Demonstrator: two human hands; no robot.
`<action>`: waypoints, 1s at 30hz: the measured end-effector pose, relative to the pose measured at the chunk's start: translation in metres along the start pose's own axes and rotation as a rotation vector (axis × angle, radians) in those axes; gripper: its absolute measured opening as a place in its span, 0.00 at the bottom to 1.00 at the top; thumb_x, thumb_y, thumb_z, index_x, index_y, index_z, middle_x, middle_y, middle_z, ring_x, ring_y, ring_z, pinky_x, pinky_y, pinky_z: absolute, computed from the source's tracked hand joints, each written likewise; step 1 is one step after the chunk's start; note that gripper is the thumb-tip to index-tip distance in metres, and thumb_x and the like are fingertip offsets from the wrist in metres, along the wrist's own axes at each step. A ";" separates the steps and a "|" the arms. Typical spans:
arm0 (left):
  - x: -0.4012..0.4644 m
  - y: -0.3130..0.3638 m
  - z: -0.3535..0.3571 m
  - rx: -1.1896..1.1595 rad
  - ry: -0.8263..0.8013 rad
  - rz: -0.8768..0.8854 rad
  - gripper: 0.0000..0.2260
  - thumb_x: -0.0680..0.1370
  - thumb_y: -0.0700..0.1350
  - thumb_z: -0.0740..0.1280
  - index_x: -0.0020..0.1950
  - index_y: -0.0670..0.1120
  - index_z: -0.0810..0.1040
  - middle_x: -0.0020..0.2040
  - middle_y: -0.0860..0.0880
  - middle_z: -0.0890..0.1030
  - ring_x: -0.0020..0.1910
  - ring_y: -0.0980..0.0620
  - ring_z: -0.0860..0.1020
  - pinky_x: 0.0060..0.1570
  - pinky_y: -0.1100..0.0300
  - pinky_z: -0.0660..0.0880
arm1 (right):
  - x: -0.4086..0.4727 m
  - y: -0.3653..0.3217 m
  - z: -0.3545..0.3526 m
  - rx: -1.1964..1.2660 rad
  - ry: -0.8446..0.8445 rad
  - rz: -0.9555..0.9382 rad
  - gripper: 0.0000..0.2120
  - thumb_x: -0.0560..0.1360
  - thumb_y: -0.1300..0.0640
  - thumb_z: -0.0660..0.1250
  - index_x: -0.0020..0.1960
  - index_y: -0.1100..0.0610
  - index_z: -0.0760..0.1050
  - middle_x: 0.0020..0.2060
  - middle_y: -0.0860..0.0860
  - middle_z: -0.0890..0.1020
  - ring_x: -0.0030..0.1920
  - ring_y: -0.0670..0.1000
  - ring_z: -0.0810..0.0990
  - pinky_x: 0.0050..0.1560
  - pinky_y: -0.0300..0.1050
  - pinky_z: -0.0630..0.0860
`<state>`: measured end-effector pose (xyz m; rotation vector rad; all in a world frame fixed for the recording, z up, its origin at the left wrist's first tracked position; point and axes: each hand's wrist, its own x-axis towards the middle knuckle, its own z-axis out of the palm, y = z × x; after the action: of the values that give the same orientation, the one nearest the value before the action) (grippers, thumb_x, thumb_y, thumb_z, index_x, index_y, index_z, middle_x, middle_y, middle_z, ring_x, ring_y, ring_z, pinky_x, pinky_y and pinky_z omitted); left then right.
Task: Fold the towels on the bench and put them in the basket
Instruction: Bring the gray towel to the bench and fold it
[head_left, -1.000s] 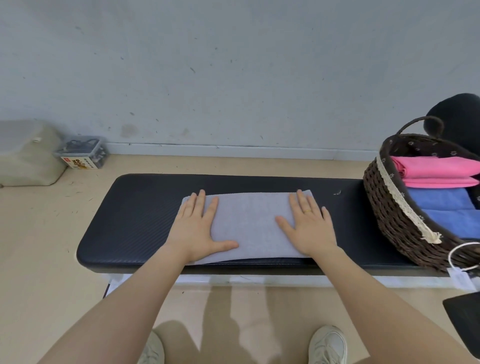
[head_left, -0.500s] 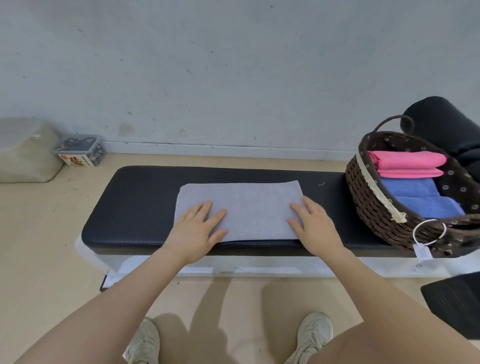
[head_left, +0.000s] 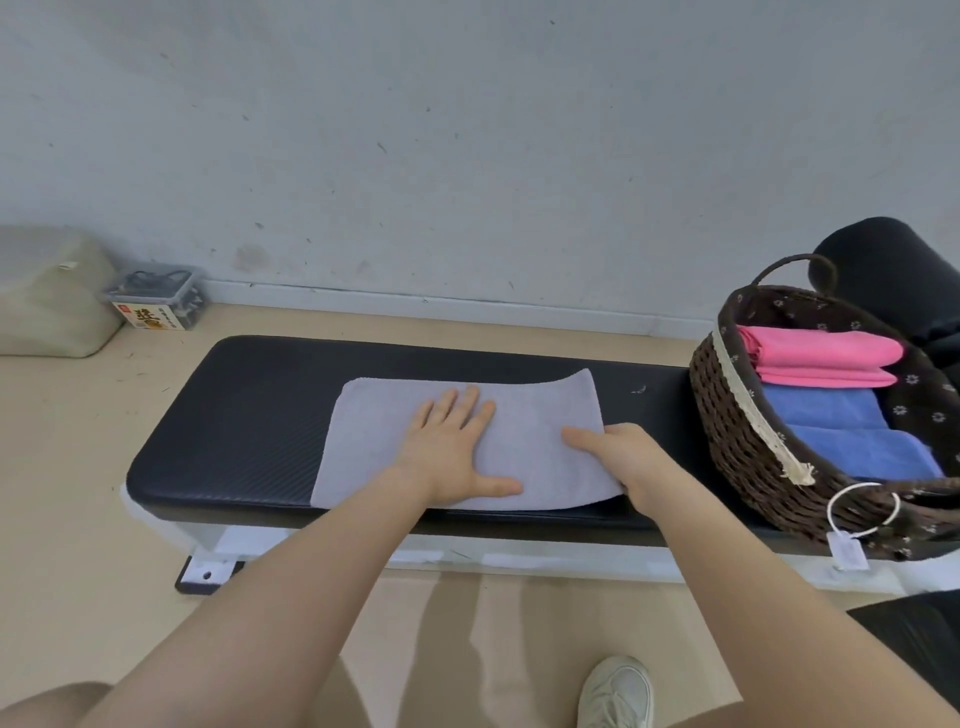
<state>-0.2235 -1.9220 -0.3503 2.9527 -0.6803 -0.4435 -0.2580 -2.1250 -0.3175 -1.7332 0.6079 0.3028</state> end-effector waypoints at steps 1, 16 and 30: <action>0.002 0.002 0.002 0.004 0.002 0.002 0.46 0.69 0.73 0.56 0.77 0.52 0.39 0.77 0.50 0.36 0.76 0.47 0.37 0.74 0.48 0.38 | 0.000 0.000 -0.003 0.020 -0.014 -0.008 0.04 0.74 0.57 0.68 0.47 0.58 0.76 0.47 0.55 0.82 0.45 0.54 0.81 0.44 0.46 0.78; -0.018 -0.040 -0.023 -0.452 0.438 0.059 0.25 0.78 0.54 0.61 0.73 0.48 0.64 0.71 0.49 0.66 0.70 0.49 0.63 0.68 0.56 0.60 | -0.039 -0.075 0.086 -0.381 0.032 -0.471 0.14 0.77 0.58 0.60 0.61 0.49 0.68 0.36 0.51 0.76 0.34 0.50 0.75 0.35 0.42 0.71; -0.054 -0.086 -0.009 -0.878 0.346 -0.170 0.17 0.80 0.52 0.58 0.69 0.53 0.67 0.40 0.44 0.80 0.39 0.50 0.75 0.39 0.58 0.70 | -0.027 -0.045 0.172 -0.551 -0.023 -0.465 0.19 0.81 0.59 0.53 0.72 0.57 0.64 0.63 0.56 0.75 0.60 0.55 0.75 0.61 0.45 0.71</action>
<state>-0.2314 -1.8208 -0.3397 2.1604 -0.1235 -0.1591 -0.2355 -1.9472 -0.3105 -2.3327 0.0846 0.1656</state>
